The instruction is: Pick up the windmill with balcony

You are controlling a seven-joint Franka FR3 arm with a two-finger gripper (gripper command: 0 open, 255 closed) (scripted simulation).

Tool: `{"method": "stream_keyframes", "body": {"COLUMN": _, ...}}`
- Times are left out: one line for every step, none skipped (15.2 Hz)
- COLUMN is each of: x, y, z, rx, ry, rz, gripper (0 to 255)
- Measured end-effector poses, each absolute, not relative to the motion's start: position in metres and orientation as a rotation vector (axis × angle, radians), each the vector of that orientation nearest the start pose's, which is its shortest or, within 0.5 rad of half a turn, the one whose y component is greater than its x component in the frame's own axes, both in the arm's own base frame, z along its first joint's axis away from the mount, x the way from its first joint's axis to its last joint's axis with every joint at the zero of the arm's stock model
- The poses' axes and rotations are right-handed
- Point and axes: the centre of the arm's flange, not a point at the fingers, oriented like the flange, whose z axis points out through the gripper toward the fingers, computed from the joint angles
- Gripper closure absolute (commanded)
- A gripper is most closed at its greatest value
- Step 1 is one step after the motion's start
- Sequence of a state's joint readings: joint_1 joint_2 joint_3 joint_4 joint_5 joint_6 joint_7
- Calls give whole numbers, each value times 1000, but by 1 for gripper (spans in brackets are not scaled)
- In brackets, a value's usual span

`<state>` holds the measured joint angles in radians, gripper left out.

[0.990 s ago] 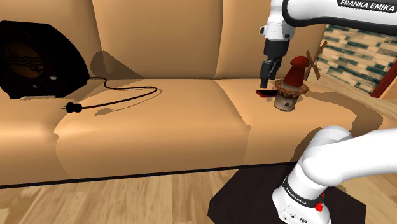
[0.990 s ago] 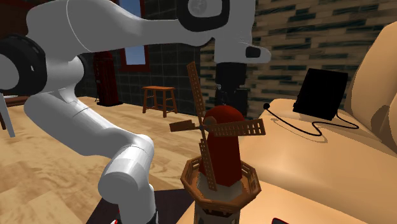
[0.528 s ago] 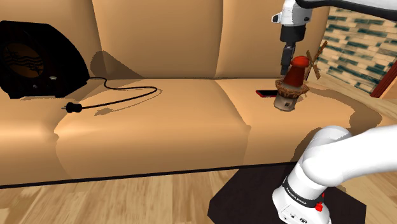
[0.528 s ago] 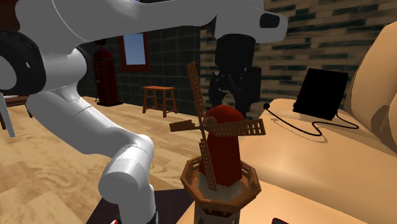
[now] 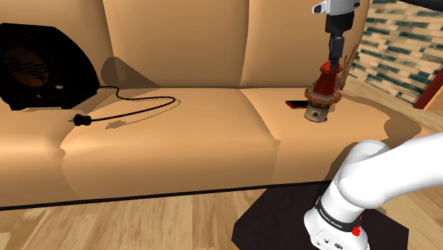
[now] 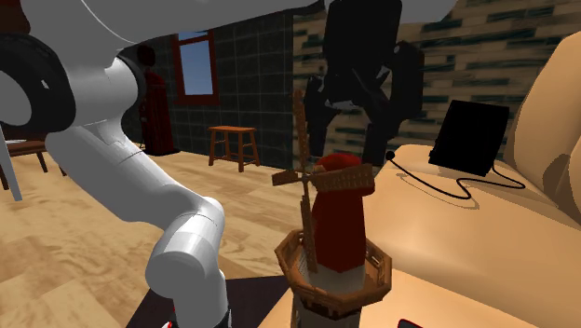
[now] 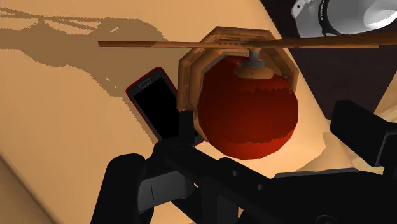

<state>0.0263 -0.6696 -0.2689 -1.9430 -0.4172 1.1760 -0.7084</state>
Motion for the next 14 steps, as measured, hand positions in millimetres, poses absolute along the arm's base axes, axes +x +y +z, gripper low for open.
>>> {"method": "stream_keyframes", "body": {"x": 266, "y": -169, "z": 696, "rx": -3212, "ry": -644, "rz": 349, "gripper": 0}}
{"method": "stream_keyframes", "body": {"x": 266, "y": -169, "z": 692, "rx": -3212, "ry": -647, "rz": 351, "gripper": 0}}
{"method": "stream_keyframes", "body": {"x": 266, "y": -170, "z": 687, "rx": -3211, "ry": -648, "rz": 351, "gripper": 0}}
{"method": "stream_keyframes", "body": {"x": 265, "y": -170, "z": 682, "rx": -3212, "ry": -648, "rz": 352, "gripper": 0}}
{"method": "stream_keyframes", "body": {"x": 265, "y": -170, "z": 677, "rx": -3212, "ry": -648, "rz": 351, "gripper": 0}}
{"method": "stream_keyframes", "body": {"x": 266, "y": -170, "z": 673, "rx": -3212, "ry": -649, "rz": 352, "gripper": 0}}
{"method": "stream_keyframes", "body": {"x": 266, "y": -170, "z": 670, "rx": -3212, "ry": -649, "rz": 352, "gripper": 255}}
{"method": "stream_keyframes", "body": {"x": 265, "y": -170, "z": 669, "rx": -3212, "ry": -648, "rz": 351, "gripper": 255}}
{"method": "stream_keyframes", "body": {"x": 265, "y": -170, "z": 669, "rx": -3214, "ry": -649, "rz": 348, "gripper": 255}}
{"method": "stream_keyframes", "body": {"x": 265, "y": -170, "z": 669, "rx": -3214, "ry": -649, "rz": 347, "gripper": 255}}
{"method": "stream_keyframes", "body": {"x": 265, "y": -170, "z": 669, "rx": -3215, "ry": -648, "rz": 347, "gripper": 255}}
{"method": "stream_keyframes", "body": {"x": 265, "y": -170, "z": 669, "rx": -3215, "ry": -648, "rz": 347, "gripper": 255}}
{"method": "stream_keyframes", "body": {"x": 265, "y": -169, "z": 669, "rx": -3215, "ry": -648, "rz": 347, "gripper": 255}}
{"method": "stream_keyframes", "body": {"x": 265, "y": -169, "z": 669, "rx": -3215, "ry": -648, "rz": 347, "gripper": 255}}
